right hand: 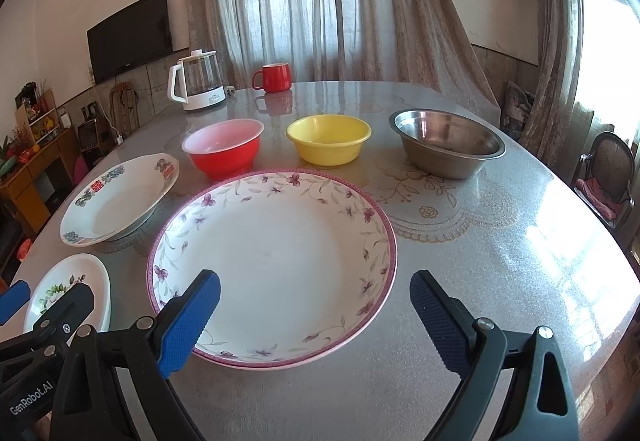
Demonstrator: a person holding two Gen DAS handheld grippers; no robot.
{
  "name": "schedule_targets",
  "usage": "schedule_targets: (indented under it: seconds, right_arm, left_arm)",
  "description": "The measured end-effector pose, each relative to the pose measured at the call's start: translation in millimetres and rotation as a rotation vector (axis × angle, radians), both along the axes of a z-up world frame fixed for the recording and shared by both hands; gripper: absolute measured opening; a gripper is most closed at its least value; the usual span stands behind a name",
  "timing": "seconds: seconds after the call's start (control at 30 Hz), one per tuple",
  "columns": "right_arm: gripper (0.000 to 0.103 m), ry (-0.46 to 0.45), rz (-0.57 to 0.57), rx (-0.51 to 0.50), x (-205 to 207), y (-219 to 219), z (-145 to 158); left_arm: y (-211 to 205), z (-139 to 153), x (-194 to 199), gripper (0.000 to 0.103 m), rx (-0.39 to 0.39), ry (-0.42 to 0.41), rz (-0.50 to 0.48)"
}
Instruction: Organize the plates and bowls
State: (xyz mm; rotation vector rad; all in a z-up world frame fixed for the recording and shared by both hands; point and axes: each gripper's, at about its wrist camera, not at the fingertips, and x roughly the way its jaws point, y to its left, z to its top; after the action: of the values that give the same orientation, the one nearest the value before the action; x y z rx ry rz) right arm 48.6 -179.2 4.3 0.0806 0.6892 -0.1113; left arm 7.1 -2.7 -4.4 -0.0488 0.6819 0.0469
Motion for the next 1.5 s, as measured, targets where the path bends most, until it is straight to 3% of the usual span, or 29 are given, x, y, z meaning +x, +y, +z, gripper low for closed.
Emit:
schedule_targets:
  seconds: [1.5]
  right_arm:
    - [0.097,0.009,0.009,0.027,-0.2,-3.7,-1.9]
  left_arm:
    - [-5.4,-0.4,-2.3,0.103,0.004,0.009,-0.017]
